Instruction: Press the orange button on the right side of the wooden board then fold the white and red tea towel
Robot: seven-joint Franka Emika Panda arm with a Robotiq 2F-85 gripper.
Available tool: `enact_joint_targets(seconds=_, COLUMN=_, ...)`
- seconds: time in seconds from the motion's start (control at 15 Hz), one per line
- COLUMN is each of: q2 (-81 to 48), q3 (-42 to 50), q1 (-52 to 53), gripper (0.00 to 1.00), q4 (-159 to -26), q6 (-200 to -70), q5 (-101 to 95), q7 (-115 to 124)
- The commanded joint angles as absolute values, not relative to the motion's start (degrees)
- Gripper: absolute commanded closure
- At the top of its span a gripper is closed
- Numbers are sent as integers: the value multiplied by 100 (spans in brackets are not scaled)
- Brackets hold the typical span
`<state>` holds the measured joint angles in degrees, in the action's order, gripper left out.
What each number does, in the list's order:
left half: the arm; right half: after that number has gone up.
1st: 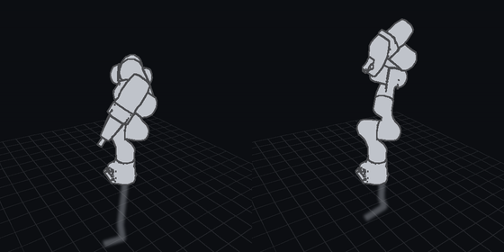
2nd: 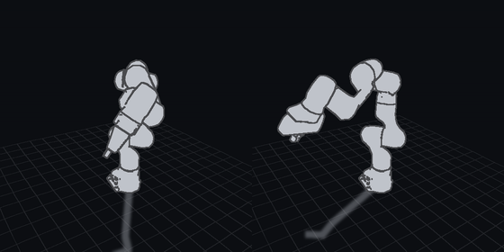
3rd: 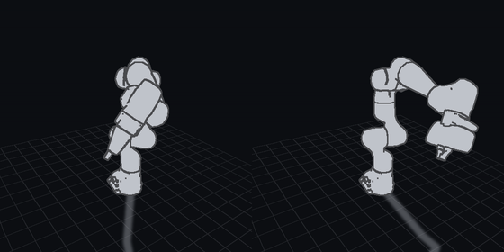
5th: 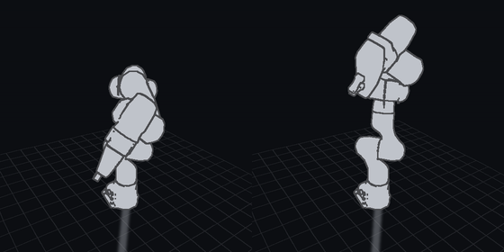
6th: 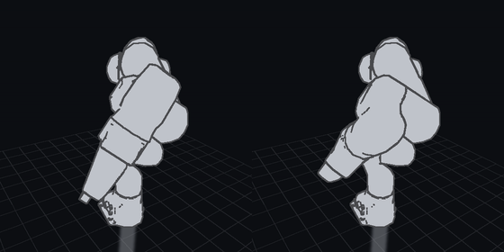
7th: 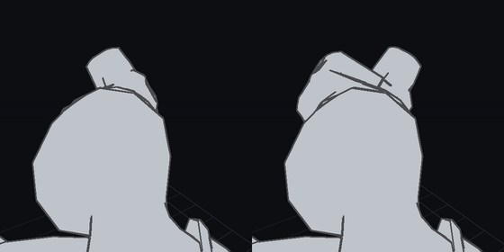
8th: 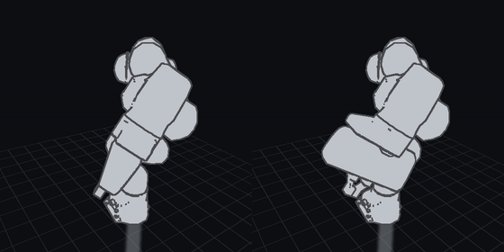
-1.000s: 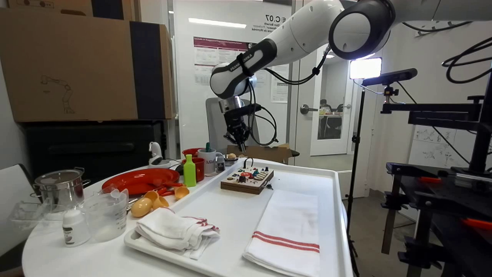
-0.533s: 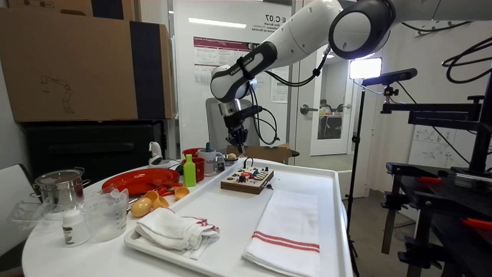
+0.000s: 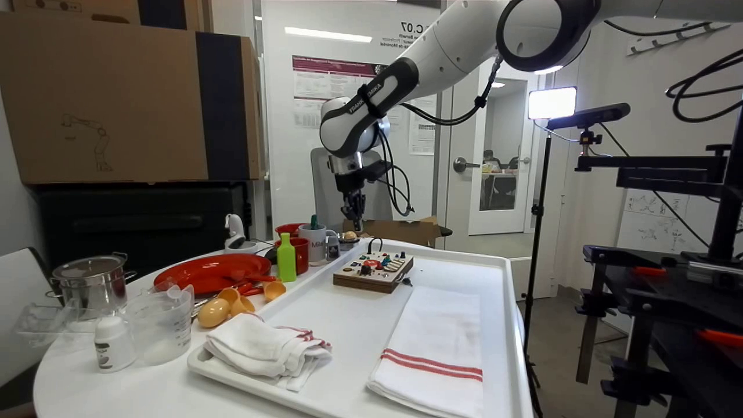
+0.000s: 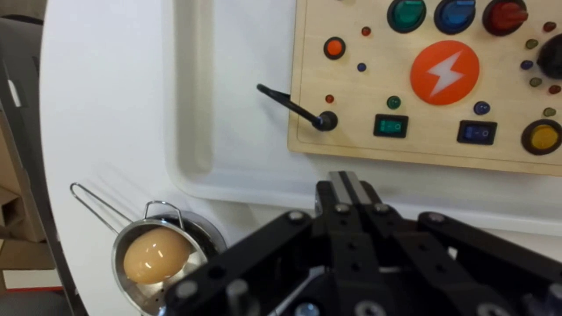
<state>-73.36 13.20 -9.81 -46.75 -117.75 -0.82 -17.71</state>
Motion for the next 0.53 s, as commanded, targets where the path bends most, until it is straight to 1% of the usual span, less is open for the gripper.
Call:
enact_joint_targets(seconds=0.0, q2=-7267, q3=1320, q1=-966, gripper=99, q4=-4786, q6=-11809, q5=-83, q7=-1810)
enact_joint_targets(seconds=0.47, q2=-7084, q3=1342, q1=-921, gripper=100, q4=-5062, q6=-11847, q5=-65, q7=-1710)
